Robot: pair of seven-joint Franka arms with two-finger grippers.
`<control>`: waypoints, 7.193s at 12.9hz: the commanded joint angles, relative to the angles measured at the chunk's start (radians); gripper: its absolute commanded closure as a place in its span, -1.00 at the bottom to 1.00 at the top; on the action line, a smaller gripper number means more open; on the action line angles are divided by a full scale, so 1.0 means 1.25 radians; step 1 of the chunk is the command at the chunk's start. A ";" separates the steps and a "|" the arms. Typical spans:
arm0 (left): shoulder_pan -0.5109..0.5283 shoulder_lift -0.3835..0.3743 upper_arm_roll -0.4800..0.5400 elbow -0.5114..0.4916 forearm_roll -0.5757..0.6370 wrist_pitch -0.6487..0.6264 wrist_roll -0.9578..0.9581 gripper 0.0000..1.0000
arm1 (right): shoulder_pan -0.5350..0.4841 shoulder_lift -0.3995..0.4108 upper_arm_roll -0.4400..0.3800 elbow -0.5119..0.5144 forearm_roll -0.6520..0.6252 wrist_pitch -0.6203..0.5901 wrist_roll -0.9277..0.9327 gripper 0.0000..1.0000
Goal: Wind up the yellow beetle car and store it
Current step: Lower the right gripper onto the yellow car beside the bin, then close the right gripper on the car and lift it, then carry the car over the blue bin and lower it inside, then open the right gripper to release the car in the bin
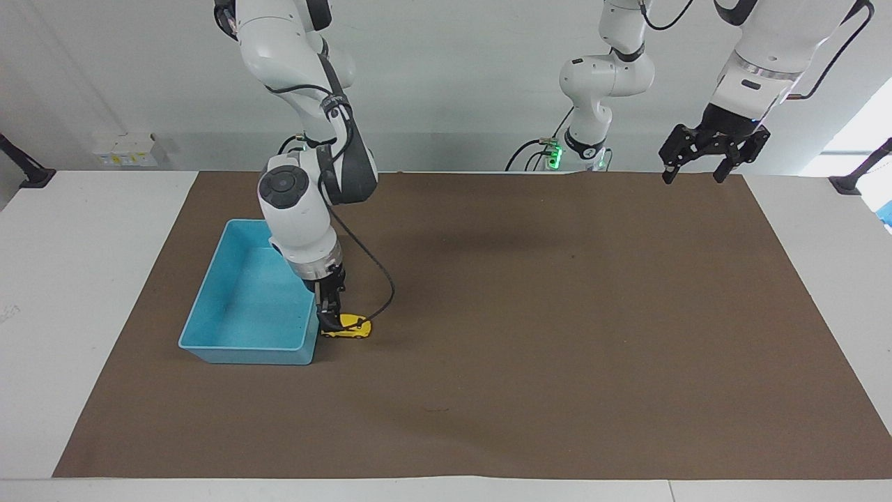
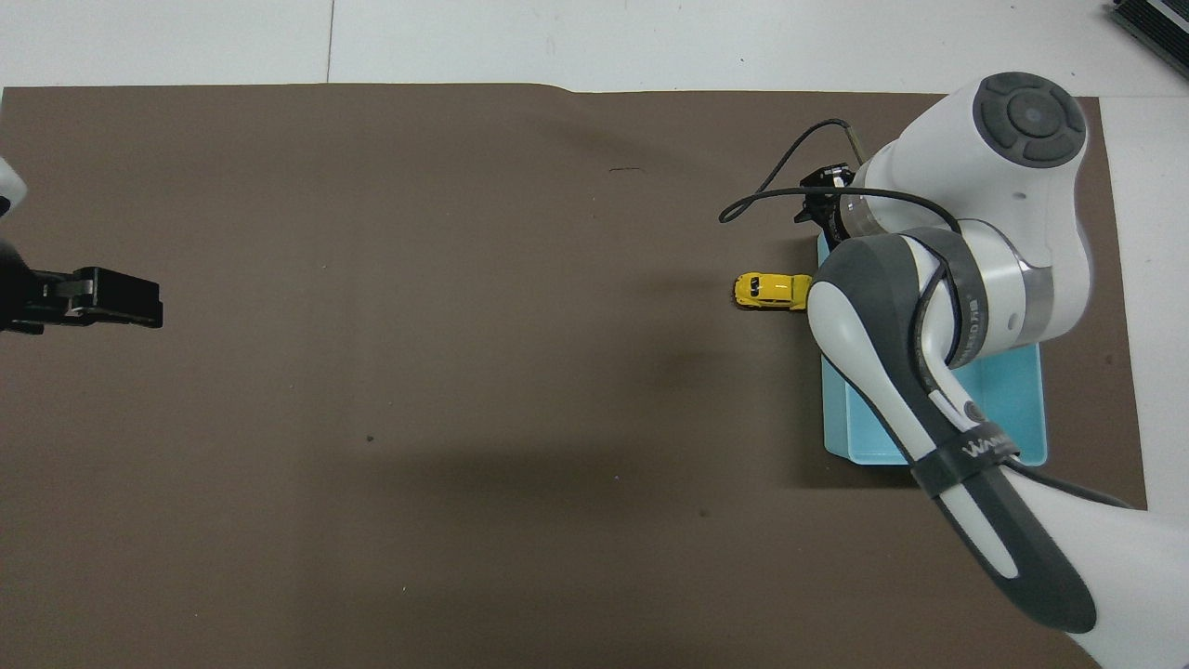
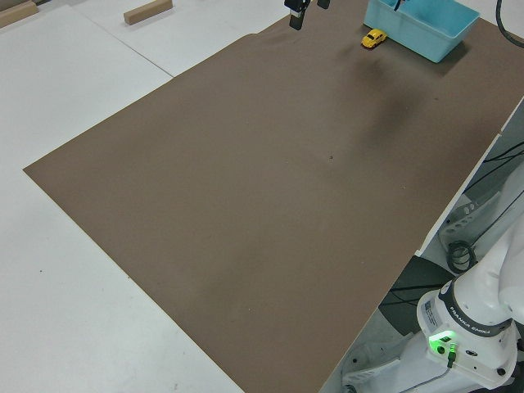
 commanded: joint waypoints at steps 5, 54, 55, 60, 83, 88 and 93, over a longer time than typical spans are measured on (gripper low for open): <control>0.017 -0.024 0.000 -0.015 -0.009 -0.059 0.013 -1.00 | -0.005 0.015 0.003 -0.105 0.002 0.156 0.015 -1.00; 0.015 -0.022 0.000 -0.006 -0.010 -0.062 0.006 -1.00 | -0.074 -0.278 0.014 -0.030 0.024 -0.241 -0.807 1.00; 0.015 -0.023 0.000 -0.006 -0.010 -0.062 0.006 -1.00 | -0.084 -0.279 0.014 -0.030 0.024 -0.247 -0.849 1.00; 0.015 -0.023 0.000 -0.006 -0.010 -0.062 0.006 -1.00 | -0.155 -0.278 0.012 -0.014 0.023 -0.281 -1.076 1.00; 0.015 -0.023 0.000 -0.006 -0.010 -0.062 0.006 -1.00 | -0.214 -0.209 0.009 -0.123 0.007 -0.116 -1.378 1.00; 0.015 -0.023 0.000 -0.006 -0.010 -0.062 0.006 -1.00 | -0.214 -0.177 0.009 -0.161 0.007 -0.076 -1.391 1.00; 0.015 -0.023 0.000 -0.006 -0.010 -0.062 0.006 -1.00 | -0.215 -0.170 0.009 -0.245 0.007 -0.009 -1.442 1.00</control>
